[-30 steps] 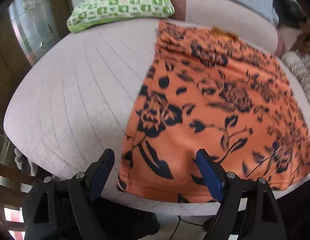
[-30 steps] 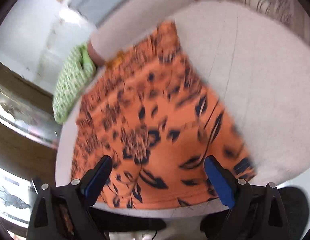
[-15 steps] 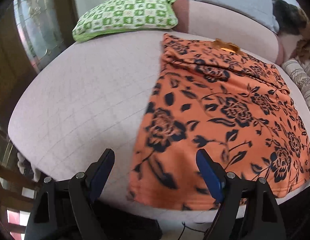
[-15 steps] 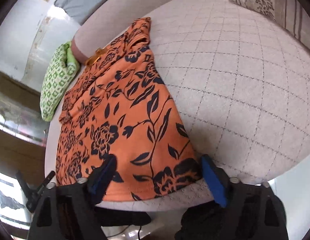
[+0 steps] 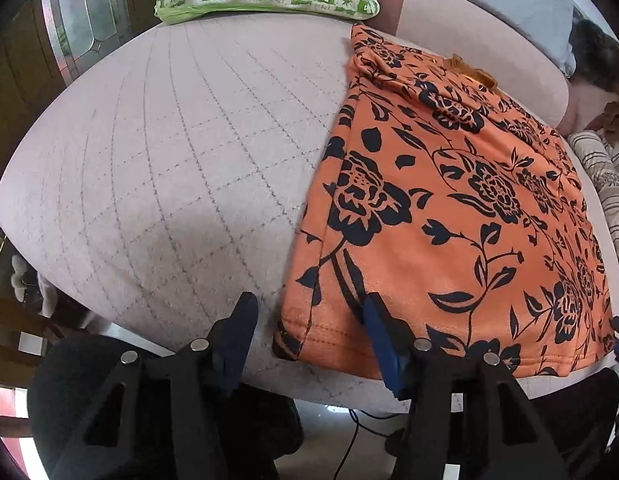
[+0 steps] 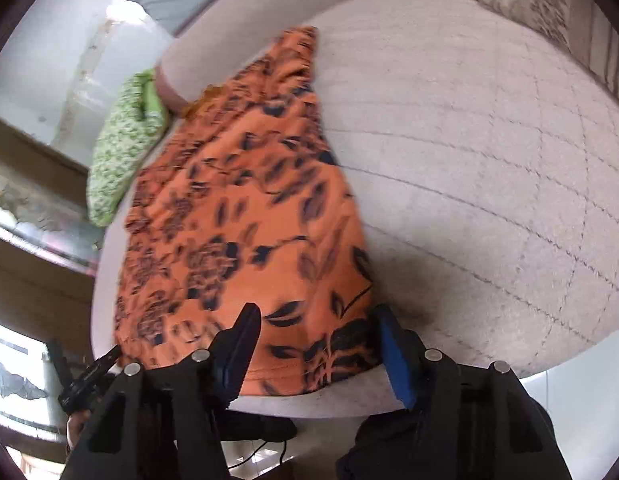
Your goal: Fold small clothes
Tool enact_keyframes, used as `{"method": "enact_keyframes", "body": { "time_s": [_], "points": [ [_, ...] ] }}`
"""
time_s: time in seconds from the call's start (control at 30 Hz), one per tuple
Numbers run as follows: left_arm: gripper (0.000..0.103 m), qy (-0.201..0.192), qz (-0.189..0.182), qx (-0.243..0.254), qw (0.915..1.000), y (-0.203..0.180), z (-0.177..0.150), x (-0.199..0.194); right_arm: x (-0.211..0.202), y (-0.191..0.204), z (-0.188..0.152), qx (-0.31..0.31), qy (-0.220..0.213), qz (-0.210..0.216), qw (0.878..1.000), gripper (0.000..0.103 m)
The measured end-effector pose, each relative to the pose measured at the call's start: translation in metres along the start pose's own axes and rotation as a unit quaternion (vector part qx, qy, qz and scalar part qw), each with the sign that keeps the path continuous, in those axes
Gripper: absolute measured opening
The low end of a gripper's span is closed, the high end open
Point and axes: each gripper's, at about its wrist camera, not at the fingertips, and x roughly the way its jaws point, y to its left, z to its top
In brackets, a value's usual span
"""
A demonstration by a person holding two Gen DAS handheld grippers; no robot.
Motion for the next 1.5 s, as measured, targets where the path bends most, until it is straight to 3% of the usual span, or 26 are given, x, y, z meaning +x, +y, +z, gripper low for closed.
{"method": "enact_keyframes", "body": {
  "time_s": [0.1,0.17,0.23,0.33,0.37,0.4,0.43,0.5,0.53,0.57,0.63,0.77,0.8,0.9,1.03,1.13,1.2,1.33,1.5],
  "points": [
    [0.055,0.003,-0.012,-0.001,0.9999,-0.001,0.001,-0.002,-0.006,0.002,0.0,0.005,-0.004,0.023,1.0,0.063],
    [0.041,-0.001,-0.018,-0.001,0.9998,0.002,-0.002,-0.005,-0.011,0.006,-0.002,-0.006,-0.011,0.036,0.999,0.063],
    [0.039,-0.003,-0.024,-0.004,0.9997,0.005,-0.001,-0.003,-0.009,0.007,-0.004,-0.012,-0.01,0.035,0.999,0.063],
    [0.039,0.001,-0.024,0.001,0.9997,0.004,0.0,-0.003,-0.001,0.0,-0.002,0.009,0.0,0.025,1.0,0.062],
    [0.046,0.003,-0.028,0.003,0.9996,0.003,0.0,-0.004,-0.004,0.002,-0.002,0.008,-0.004,0.033,0.999,0.061],
    [0.052,0.003,-0.037,0.004,0.9993,0.002,0.0,-0.002,-0.006,0.005,-0.002,0.001,-0.006,0.044,0.999,0.05],
    [0.058,0.0,-0.044,0.006,0.999,0.001,0.0,-0.001,-0.006,0.006,-0.001,-0.002,-0.006,0.044,0.999,0.03],
    [0.058,-0.004,-0.029,0.019,0.9994,-0.005,-0.001,0.002,0.003,-0.001,0.0,0.008,0.007,0.027,1.0,0.03],
    [0.051,-0.01,-0.022,0.023,0.9994,-0.007,-0.001,0.002,0.006,-0.006,0.001,0.017,0.011,0.029,0.999,0.028],
    [0.036,-0.015,-0.018,0.025,0.9994,-0.007,-0.001,0.001,0.006,-0.011,0.001,0.032,0.01,0.042,0.999,0.028],
    [0.02,-0.017,-0.032,0.019,0.9992,-0.002,0.001,-0.001,0.004,-0.014,0.001,0.038,0.01,0.063,0.997,0.032],
    [0.009,-0.013,-0.047,0.008,0.9988,0.003,0.004,-0.001,0.007,-0.023,0.002,0.06,0.019,0.081,0.995,0.031],
    [0.009,-0.012,-0.049,0.008,0.9987,0.002,0.004,-0.002,0.006,-0.024,0.002,0.063,0.022,0.083,0.994,0.03],
    [0.007,-0.009,-0.065,-0.001,0.9979,0.003,0.007,-0.004,0.004,-0.023,0.001,0.059,0.023,0.079,0.995,0.009],
    [0.007,-0.02,-0.083,-0.015,0.9962,0.008,0.015,-0.012,-0.01,-0.022,0.003,0.068,0.001,0.109,0.992,0.008],
    [0.007,0.019,-0.084,-0.036,0.9956,0.014,0.016,0.009,-0.002,-0.025,0.007,0.077,0.015,0.109,0.991,0.008],
    [0.007,0.01,-0.088,-0.031,0.9956,0.012,0.02,0.002,-0.003,-0.023,0.01,0.087,0.014,0.129,0.988,0.008],
    [0.007,-0.03,-0.123,-0.021,0.9917,0.002,0.053,-0.027,-0.02,0.001,0.04,0.077,-0.006,0.183,0.98,0.008],
    [0.007,-0.109,-0.195,-0.031,0.9742,-0.013,0.15,-0.06,-0.036,0.055,0.137,0.039,-0.058,0.239,0.969,0.008]
  ]
}}
